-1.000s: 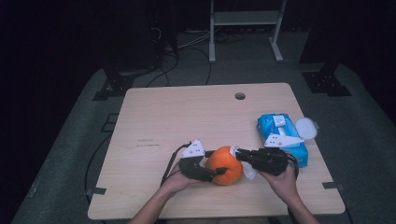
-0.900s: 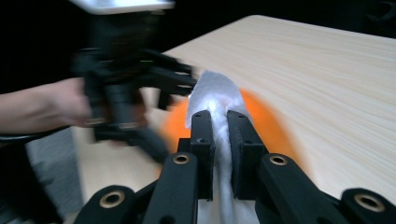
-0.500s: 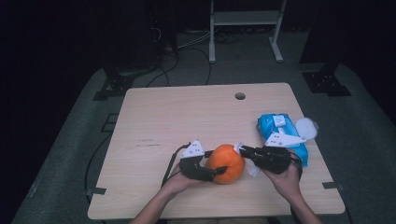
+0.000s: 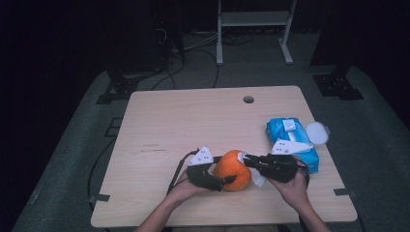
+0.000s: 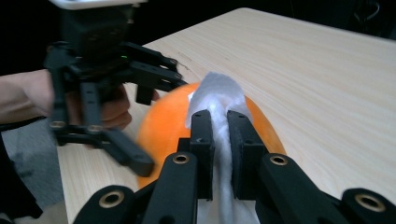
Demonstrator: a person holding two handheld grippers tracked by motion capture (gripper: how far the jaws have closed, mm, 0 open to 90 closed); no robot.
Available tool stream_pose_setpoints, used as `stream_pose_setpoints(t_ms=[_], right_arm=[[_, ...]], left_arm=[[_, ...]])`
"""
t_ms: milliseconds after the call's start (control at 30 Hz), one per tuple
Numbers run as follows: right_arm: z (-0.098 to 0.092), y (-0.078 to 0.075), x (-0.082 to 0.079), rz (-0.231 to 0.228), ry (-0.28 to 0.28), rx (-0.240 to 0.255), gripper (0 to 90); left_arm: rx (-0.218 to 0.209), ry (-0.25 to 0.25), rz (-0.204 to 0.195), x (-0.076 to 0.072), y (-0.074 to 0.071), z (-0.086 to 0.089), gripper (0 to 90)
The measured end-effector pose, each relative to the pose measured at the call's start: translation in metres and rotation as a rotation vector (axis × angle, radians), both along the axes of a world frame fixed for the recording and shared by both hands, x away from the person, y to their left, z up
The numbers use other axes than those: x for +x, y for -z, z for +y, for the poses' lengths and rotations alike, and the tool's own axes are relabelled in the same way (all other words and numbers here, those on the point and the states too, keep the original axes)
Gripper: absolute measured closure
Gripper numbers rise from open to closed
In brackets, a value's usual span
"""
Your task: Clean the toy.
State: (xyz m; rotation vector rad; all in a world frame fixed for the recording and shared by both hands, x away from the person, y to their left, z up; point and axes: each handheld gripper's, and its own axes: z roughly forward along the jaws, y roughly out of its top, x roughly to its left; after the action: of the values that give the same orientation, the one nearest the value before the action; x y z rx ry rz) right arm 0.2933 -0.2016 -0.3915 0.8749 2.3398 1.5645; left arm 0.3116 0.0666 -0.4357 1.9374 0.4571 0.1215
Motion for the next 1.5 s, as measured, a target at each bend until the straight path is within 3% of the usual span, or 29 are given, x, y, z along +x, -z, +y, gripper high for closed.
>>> stream_pose_setpoints(t_ms=[100, 200, 367, 433, 633, 667, 700, 733, 767, 900, 1067, 1133, 1267, 1400, 1500], right_arm=[[-0.005, 0.003, 0.001, 0.011, 0.007, 0.005, 80.4], [-0.001, 0.000, -0.002, 0.007, 0.002, 0.004, 80.7], [0.024, -0.006, -0.016, -0.047, -0.088, -0.044, 80.8], [0.024, -0.008, -0.016, -0.071, -0.070, -0.066, 80.8], [-0.005, -0.007, -0.001, -0.051, 0.045, -0.043, 80.7], [-0.005, -0.007, -0.001, -0.051, 0.045, -0.043, 80.7], [-0.009, -0.004, 0.001, -0.029, 0.046, -0.041, 80.7], [-0.012, 0.003, 0.003, 0.001, 0.034, -0.034, 80.5], [-0.012, 0.003, 0.003, 0.004, 0.031, -0.032, 80.6], [-0.005, -0.002, -0.001, -0.001, 0.005, -0.016, 80.8], [0.017, -0.009, -0.015, -0.041, -0.072, -0.044, 80.8], [0.016, -0.010, -0.014, -0.044, -0.066, -0.048, 80.8], [0.000, -0.007, -0.004, -0.022, -0.008, -0.033, 80.8], [-0.002, -0.006, -0.004, -0.017, -0.005, -0.036, 80.8], [0.007, -0.010, -0.012, -0.041, -0.034, -0.050, 80.8]], left_arm=[[0.001, 0.015, -0.011, 0.000, 0.000, 0.000, 19.9], [0.005, -0.015, -0.017, 0.001, 0.000, -0.001, 24.3], [0.020, -0.018, -0.033, -0.004, 0.001, -0.005, 25.9], [0.021, -0.018, -0.037, -0.004, 0.001, -0.005, 26.7], [0.041, 0.029, -0.081, -0.010, 0.000, -0.008, 23.7], [0.041, 0.029, -0.081, -0.010, 0.000, -0.008, 20.4], [0.035, 0.036, -0.081, -0.008, -0.002, -0.008, 20.4], [0.022, 0.033, -0.070, -0.005, -0.003, -0.006, 13.9], [0.018, 0.030, -0.061, -0.004, -0.002, -0.006, 13.3], [0.025, 0.028, -0.054, -0.006, 0.002, -0.009, 22.2], [0.042, 0.014, -0.063, -0.010, 0.001, -0.011, 23.3], [0.039, 0.017, -0.064, -0.010, 0.001, -0.010, 24.0], [0.016, 0.101, -0.074, -0.008, 0.001, -0.006, 21.2], [0.021, 0.061, -0.098, -0.009, 0.002, -0.010, 30.5], [0.005, 0.042, -0.081, -0.007, 0.004, -0.010, 32.3]])
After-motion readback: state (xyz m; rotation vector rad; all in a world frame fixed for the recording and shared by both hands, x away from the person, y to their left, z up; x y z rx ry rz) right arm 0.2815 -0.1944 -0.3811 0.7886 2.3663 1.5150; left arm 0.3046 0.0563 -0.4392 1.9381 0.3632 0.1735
